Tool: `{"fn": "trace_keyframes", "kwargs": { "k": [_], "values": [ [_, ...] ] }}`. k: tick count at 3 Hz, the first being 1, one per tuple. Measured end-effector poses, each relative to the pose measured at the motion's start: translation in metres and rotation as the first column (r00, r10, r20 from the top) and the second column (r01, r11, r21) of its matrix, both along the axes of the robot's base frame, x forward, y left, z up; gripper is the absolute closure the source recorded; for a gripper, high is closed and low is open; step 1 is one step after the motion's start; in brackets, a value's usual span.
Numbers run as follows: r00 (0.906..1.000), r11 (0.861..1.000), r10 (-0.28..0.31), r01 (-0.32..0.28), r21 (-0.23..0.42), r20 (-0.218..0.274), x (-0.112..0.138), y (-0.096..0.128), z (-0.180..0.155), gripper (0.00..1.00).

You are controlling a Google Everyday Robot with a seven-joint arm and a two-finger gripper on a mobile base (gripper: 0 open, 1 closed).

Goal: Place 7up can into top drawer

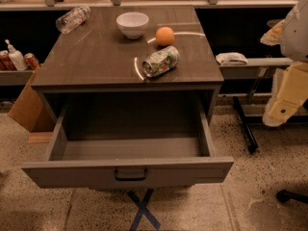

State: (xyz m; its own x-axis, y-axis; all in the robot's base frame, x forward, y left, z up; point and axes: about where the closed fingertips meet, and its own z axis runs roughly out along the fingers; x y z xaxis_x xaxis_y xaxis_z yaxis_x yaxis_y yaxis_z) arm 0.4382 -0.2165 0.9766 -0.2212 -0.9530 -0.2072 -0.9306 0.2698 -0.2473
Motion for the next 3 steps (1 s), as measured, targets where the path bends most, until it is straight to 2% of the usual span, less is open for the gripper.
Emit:
{"fn": "trace_keyframes", "kwargs": {
  "k": [1, 2, 3],
  "values": [
    [1.0, 1.0, 0.0, 0.0, 0.0, 0.0, 0.0, 0.0, 0.0, 0.0],
    [0.9986, 0.999, 0.043, -0.044, 0.018, 0.032, 0.017, 0.005, 0.002, 0.0],
    [0.9864, 0.99, 0.138, -0.14, 0.026, 0.09, 0.055, 0.016, 0.008, 0.0]
  ]
}}
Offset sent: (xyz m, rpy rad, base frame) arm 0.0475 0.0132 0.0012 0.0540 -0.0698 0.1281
